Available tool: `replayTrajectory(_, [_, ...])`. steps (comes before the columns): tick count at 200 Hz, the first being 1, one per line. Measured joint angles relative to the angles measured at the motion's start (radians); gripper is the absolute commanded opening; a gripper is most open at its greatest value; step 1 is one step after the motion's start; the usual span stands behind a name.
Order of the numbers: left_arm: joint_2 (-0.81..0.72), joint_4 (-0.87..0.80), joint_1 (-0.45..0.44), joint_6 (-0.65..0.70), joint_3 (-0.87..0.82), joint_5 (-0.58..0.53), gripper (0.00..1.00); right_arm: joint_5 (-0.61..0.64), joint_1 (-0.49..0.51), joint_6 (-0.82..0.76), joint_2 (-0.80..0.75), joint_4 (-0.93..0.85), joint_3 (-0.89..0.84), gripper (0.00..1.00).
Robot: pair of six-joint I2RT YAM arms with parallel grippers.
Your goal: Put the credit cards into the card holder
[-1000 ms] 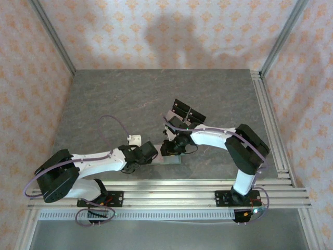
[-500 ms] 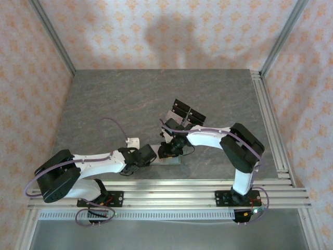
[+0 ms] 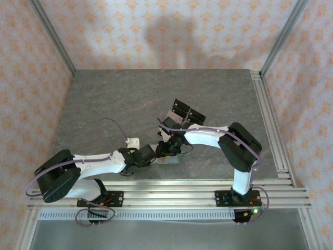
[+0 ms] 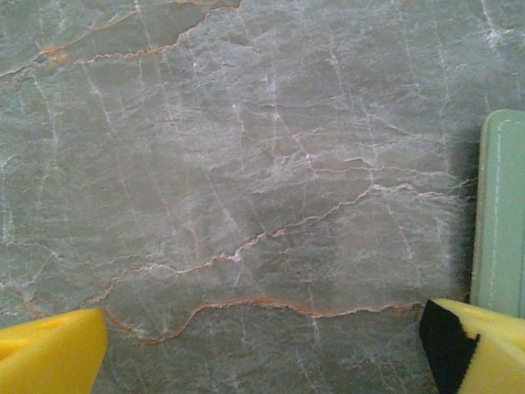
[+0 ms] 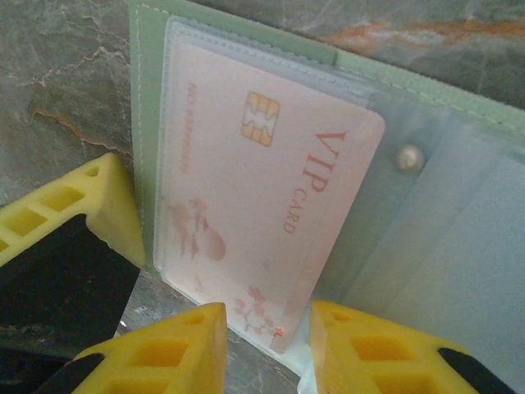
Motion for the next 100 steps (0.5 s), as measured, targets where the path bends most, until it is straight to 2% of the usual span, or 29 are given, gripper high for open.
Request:
replayTrajectory(33, [-0.029,-0.019,0.000,-0.026,0.000,-0.011,1.00,0.025,0.000,0.000,-0.044,-0.013,-0.014,0.31])
replayTrajectory(70, [-0.035,-0.070,0.000,-0.056,0.000,-0.032,1.00,0.064,0.000,-0.013,-0.069,-0.033,-0.014,0.09])
replayTrajectory(100, [-0.015,-0.090,0.000,-0.067,0.000,-0.034,1.00,0.074,0.000,-0.018,-0.067,-0.053,-0.013,0.02])
